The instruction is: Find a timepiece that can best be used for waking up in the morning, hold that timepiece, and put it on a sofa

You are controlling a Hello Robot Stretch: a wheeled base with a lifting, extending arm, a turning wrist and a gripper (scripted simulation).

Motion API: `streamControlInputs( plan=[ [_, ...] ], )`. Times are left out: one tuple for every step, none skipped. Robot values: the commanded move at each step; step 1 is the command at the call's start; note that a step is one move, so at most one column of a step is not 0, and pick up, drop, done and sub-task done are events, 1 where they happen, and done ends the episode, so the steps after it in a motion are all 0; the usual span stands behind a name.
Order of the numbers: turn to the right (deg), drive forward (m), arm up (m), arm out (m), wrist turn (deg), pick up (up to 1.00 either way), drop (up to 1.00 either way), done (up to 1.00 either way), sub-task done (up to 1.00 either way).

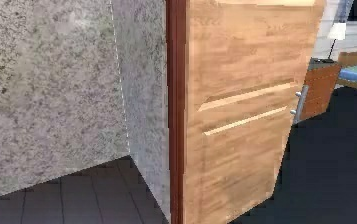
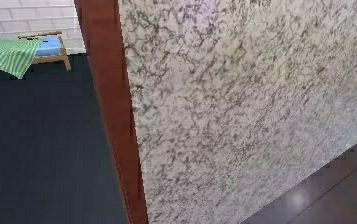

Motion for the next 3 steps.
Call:
streamControlInputs(
  plan=[
    [18.0,0.00,0.00,0.00,0.0,0.00,0.00,0.00,0.00],
    [0.0,0.50,0.00,0.00,0.0,0.00,0.00,0.00,0.00],
    [42.0,0.00,0.00,0.00,0.0,0.00,0.00,0.00,0.00]
  ],
)
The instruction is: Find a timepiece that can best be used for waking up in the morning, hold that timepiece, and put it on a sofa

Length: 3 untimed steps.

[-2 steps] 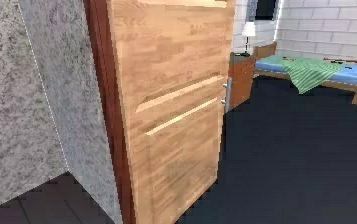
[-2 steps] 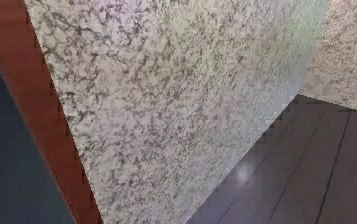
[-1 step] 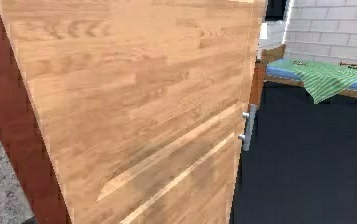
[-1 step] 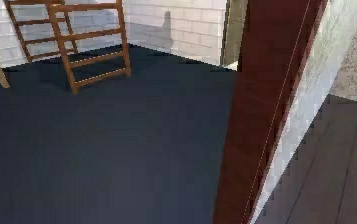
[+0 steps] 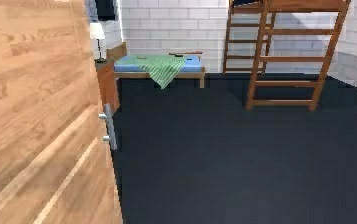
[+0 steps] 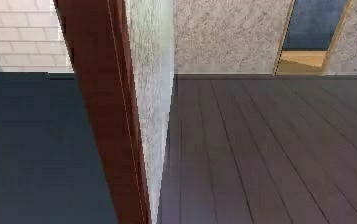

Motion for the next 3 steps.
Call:
streamControlInputs(
  plan=[
    [0.0,0.45,0.00,0.00,0.0,0.00,0.00,0.00,0.00],
    [45.0,0.00,0.00,0.00,0.0,0.00,0.00,0.00,0.00],
    [24.0,0.00,0.00,0.00,0.0,0.00,0.00,0.00,0.00]
  ],
)
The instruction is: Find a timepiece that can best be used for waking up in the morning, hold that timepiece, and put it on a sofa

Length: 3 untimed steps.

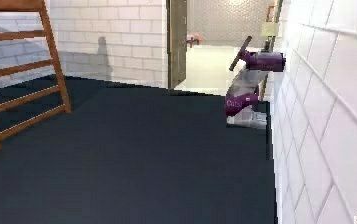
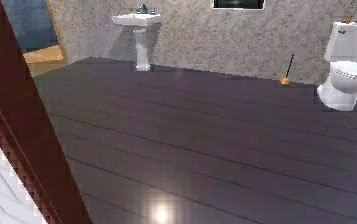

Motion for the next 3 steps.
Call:
streamControlInputs(
  plan=[
    [0.0,1.00,0.00,0.00,0.0,0.00,0.00,0.00,0.00],
    [0.0,1.00,0.00,0.00,0.0,0.00,0.00,0.00,0.00],
    [0.0,0.45,0.00,0.00,0.0,0.00,0.00,0.00,0.00]
  ],
)
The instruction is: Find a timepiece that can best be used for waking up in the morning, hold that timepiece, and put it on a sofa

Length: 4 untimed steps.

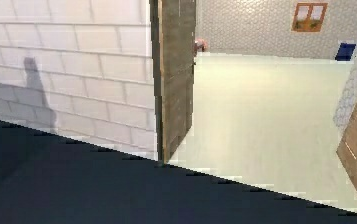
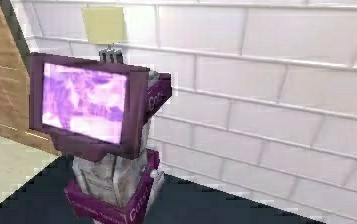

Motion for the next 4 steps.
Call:
streamControlInputs(
  plan=[
    [15.0,0.00,0.00,0.00,0.0,0.00,0.00,0.00,0.00],
    [0.0,1.00,0.00,0.00,0.0,0.00,0.00,0.00,0.00],
    [3.0,0.00,0.00,0.00,0.0,0.00,0.00,0.00,0.00],
    [0.0,1.00,0.00,0.00,0.0,0.00,0.00,0.00,0.00]
  ],
)
